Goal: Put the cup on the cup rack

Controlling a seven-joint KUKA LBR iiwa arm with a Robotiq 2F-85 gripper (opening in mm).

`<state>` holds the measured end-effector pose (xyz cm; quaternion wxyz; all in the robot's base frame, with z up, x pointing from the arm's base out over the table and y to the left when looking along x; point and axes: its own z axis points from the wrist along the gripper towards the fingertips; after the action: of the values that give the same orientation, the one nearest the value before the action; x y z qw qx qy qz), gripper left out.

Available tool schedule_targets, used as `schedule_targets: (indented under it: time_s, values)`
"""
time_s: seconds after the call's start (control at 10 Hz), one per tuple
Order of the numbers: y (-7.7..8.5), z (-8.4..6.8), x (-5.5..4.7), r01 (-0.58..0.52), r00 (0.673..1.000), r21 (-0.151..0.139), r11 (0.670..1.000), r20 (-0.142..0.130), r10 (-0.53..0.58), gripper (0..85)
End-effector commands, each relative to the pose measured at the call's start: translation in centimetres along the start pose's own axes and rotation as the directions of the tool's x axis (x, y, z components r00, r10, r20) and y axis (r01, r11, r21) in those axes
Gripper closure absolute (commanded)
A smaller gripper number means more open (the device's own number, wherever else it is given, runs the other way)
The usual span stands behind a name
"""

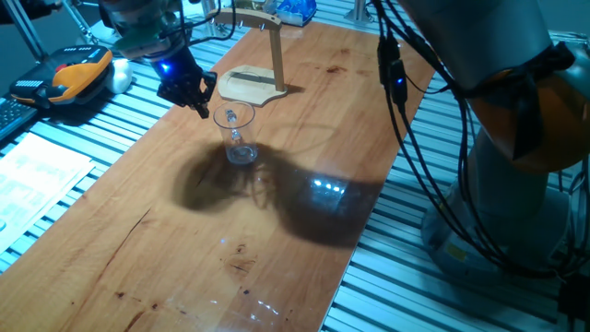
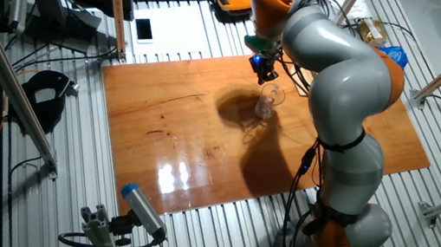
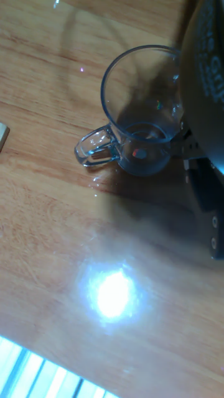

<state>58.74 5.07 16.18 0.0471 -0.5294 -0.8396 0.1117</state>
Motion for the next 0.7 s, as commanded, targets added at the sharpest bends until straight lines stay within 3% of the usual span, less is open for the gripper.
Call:
schedule_targets:
  time_s: [0.0, 0.3, 0.6]
  values:
    - [0.04, 0.05, -0.04, -0.002, 1.000, 0.010, 1.000, 0.003, 0.002, 85.0]
    - [-0.05, 0.40, -0.10, -0.007, 1.000, 0.027, 1.000, 0.009, 0.006, 85.0]
    - [-0.26, 0.73, -0.33, 0.000, 1.000, 0.018, 1.000, 0.012, 0.000, 85.0]
